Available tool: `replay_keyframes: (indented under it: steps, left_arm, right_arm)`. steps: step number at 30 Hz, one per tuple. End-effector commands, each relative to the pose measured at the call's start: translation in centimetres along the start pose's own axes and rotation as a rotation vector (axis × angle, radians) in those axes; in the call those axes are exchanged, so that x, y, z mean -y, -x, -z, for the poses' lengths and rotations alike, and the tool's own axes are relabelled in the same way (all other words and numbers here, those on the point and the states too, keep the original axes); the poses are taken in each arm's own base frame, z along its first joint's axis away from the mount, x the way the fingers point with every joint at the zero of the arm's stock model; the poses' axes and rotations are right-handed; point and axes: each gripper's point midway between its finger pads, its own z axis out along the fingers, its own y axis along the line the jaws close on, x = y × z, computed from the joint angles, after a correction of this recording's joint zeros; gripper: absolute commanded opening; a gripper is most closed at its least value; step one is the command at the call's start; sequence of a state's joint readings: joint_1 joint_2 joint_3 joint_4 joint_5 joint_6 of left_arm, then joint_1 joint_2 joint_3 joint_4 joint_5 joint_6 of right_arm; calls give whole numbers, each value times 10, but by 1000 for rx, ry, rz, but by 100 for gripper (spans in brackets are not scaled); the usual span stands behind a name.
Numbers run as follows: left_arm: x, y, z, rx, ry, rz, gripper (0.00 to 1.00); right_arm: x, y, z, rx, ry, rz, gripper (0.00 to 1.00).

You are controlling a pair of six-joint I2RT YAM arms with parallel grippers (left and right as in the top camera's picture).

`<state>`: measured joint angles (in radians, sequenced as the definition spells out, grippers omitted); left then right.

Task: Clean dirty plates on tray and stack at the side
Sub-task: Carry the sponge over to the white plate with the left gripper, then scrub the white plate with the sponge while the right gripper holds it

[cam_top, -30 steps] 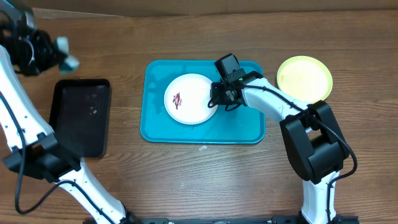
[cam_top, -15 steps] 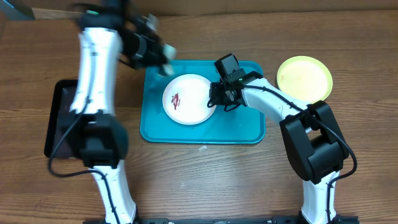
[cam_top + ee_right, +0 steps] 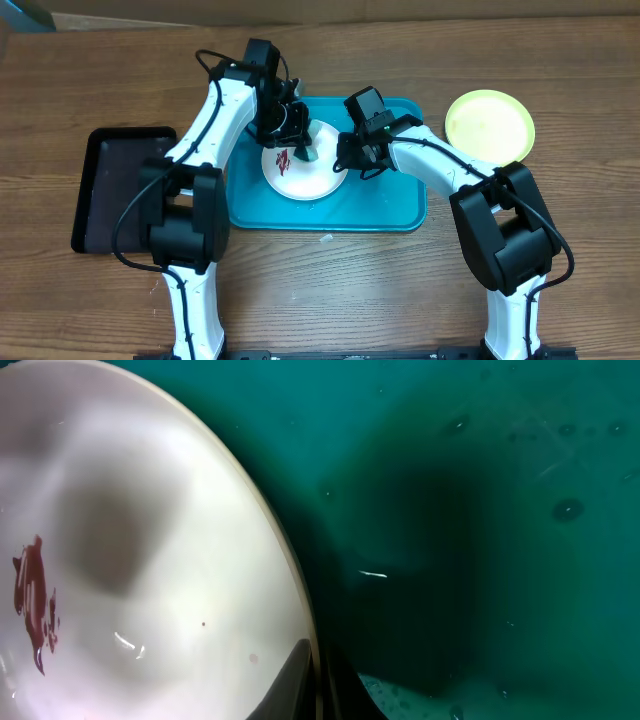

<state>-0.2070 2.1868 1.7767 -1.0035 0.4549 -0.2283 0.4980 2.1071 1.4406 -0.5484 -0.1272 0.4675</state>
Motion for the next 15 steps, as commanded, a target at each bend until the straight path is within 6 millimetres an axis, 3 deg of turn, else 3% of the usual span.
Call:
replay_keyframes:
  steps: [1,6,10,12,15]
  left_arm:
    - [-10,-7,-15,-8,19,79,4]
    - [-15,-21,-42,-24,16,106,4]
    - [-24,-30,-52,-34,42,104,4]
    - [-41,-31,-53,-21,130,106,4]
    - [-82,-26,-44,29,360,105,4]
  right_arm:
    - [-2,4,-3,7,10,-9,4]
    - [-2,4,-3,6,9,-12,4]
    - [-2,4,-3,7,9,-12,4]
    - [-2,4,-3,7,9,-12,4]
    - [-2,4,-3,6,9,-12,4]
